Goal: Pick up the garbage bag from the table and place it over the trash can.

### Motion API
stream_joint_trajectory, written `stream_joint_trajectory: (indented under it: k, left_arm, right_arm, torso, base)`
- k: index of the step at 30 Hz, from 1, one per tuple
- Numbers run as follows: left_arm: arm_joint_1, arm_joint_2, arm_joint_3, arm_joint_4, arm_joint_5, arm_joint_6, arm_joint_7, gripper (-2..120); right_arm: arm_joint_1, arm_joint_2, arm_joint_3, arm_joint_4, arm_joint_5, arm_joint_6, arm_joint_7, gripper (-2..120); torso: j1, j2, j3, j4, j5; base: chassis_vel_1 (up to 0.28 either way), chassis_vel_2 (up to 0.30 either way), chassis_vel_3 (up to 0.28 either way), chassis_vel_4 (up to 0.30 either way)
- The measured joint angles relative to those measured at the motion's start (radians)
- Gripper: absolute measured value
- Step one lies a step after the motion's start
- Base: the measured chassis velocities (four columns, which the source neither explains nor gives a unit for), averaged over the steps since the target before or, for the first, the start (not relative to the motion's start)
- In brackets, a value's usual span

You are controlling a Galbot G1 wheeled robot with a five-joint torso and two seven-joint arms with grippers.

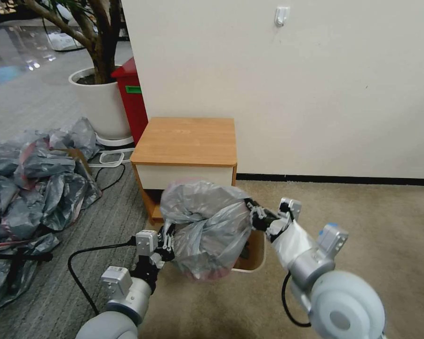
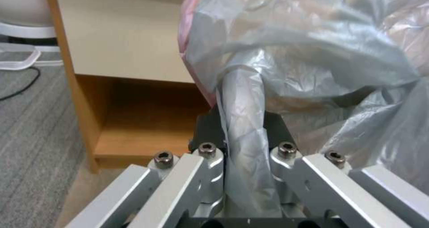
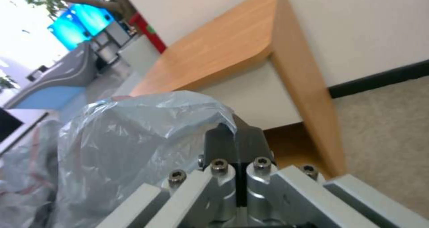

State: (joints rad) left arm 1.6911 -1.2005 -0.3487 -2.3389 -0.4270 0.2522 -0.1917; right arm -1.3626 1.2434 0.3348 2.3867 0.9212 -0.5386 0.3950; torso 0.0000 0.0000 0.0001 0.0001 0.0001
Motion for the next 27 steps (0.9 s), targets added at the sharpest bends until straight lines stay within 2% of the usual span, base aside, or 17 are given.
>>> stream_joint_trajectory:
  k: [8, 18, 27]
  left_arm:
    - [-0.002, -0.002, -0.008, -0.004, -0.029, -0.006, 0.021, 9]
    - [-0.047, 0.002, -0.041, 0.009, -0.228, -0.001, 0.034, 9]
    - [-0.088, -0.002, -0.065, 0.032, -0.337, 0.037, 0.036, 9]
  right_arm:
    - [0.024, -0.071, 0.082, -0.014, 0.103, -0.063, 0.059, 0]
    - [-0.057, -0.158, 0.196, 0.039, 0.341, -0.166, 0.117, 0]
    - [-0.108, -0.203, 0.252, 0.075, 0.428, -0.170, 0.138, 0]
  torso:
    - [0.000, 0.000, 0.000, -0.0001, 0.0000]
    - [0.000, 0.000, 0.000, -0.0001, 0.0000]
    - [0.000, 0.000, 0.000, -0.0001, 0.0000]
  base:
    - [0.000, 0.000, 0.000, 0.000]
    - [0.000, 0.000, 0.000, 0.000]
    - [0.000, 0.000, 0.000, 0.000]
